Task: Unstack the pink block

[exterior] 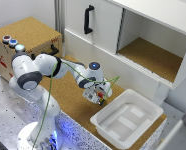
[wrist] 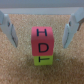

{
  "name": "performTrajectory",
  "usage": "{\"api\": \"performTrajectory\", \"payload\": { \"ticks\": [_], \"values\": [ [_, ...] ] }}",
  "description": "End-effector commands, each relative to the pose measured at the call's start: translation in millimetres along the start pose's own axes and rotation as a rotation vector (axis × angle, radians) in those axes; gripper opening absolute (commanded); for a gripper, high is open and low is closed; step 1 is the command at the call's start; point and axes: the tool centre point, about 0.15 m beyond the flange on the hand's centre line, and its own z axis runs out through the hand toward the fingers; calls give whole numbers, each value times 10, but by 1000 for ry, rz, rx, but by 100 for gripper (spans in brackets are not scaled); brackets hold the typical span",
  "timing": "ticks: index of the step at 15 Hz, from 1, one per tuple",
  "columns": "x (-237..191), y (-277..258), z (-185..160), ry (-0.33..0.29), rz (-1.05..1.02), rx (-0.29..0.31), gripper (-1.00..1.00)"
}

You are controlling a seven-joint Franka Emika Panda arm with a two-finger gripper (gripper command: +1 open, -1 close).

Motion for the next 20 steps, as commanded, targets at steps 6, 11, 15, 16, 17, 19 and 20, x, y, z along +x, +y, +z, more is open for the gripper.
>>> {"api": "performTrajectory", "payload": {
  "ticks": [6,11,15,16,17,19,20],
  "values": [
    [183,74,-1137,-147,-45,80,100],
    [142,356,-1127,-251,-98,37,100],
    [108,766,-769,-261,-3,-50,100],
    [73,771,-676,-262,-18,-68,100],
    [54,775,-599,-270,-19,-53,100],
    [33,774,-494,-246,-13,-48,-100],
    [38,762,-474,-237,-22,-27,-100]
  ]
}}
